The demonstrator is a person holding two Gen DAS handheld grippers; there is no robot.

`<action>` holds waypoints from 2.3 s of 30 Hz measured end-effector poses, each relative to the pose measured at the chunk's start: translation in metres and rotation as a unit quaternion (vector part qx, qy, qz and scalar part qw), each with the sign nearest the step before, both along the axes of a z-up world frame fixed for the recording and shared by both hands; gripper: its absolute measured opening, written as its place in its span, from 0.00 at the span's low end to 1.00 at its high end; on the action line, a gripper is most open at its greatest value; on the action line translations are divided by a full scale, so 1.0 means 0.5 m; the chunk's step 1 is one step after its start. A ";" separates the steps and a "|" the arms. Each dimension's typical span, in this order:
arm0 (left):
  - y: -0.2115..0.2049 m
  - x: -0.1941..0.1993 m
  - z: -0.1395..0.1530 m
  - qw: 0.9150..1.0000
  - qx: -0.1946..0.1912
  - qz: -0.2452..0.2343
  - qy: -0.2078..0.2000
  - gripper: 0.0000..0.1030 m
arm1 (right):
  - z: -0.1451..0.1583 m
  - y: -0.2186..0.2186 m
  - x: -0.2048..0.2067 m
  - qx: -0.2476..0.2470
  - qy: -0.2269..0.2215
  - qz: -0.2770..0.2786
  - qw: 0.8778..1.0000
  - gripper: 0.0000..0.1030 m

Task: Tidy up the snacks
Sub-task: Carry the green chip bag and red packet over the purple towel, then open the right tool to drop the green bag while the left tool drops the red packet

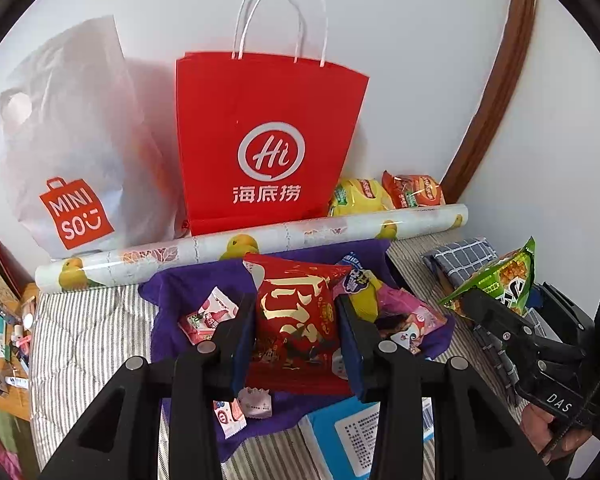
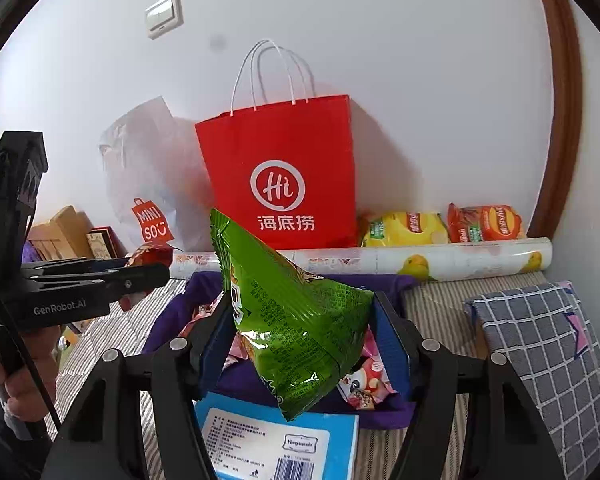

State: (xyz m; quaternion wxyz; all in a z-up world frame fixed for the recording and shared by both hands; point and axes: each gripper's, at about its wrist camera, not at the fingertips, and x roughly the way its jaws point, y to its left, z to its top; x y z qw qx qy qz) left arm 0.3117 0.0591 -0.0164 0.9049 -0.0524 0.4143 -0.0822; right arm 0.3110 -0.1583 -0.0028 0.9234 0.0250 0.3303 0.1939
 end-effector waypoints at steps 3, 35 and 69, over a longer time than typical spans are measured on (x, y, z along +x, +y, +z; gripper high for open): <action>0.002 0.016 -0.016 1.000 0.003 0.003 0.009 0.36 | -0.012 0.006 0.015 0.001 0.005 0.003 1.000 0.63; 0.008 0.110 -0.183 0.994 0.015 0.006 0.107 0.36 | -0.200 0.068 0.135 -0.023 0.112 0.038 0.993 0.63; -0.019 0.121 -0.230 0.990 0.016 -0.014 0.142 0.37 | -0.164 0.054 0.109 0.001 0.076 0.047 0.996 0.68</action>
